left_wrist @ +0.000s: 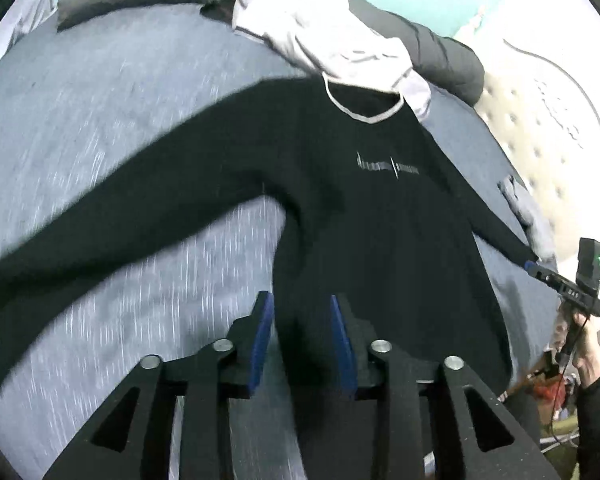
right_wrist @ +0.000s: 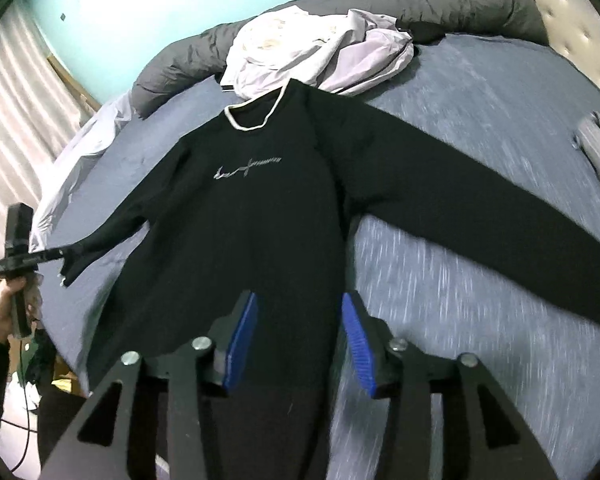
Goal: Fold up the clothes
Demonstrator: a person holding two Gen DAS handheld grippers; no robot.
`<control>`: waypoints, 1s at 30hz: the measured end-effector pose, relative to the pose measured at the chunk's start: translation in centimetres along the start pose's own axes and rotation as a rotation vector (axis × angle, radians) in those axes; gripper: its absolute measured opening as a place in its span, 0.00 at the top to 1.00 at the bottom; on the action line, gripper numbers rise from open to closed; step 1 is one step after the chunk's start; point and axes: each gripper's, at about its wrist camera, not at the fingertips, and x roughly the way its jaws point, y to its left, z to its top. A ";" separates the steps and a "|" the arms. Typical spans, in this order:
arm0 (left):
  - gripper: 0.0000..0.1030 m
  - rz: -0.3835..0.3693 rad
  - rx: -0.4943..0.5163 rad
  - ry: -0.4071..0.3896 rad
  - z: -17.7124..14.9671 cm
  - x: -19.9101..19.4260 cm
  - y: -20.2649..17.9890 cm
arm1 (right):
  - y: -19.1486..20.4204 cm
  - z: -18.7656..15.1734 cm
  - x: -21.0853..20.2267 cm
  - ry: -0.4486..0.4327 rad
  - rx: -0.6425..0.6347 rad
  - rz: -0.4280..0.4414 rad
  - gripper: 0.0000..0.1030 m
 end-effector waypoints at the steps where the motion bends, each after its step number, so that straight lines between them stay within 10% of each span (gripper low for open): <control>1: 0.63 0.003 0.012 -0.005 1.3 0.8 -0.1 | -0.3 0.8 0.6 0.000 -0.004 -0.003 0.53; 14: 0.62 0.058 0.112 -0.025 15.4 11.2 0.0 | -2.5 13.2 8.5 -0.043 -0.103 -0.073 0.43; 30: 0.51 0.114 0.161 -0.028 23.2 18.4 1.5 | -1.2 22.3 17.8 -0.028 -0.223 -0.096 0.40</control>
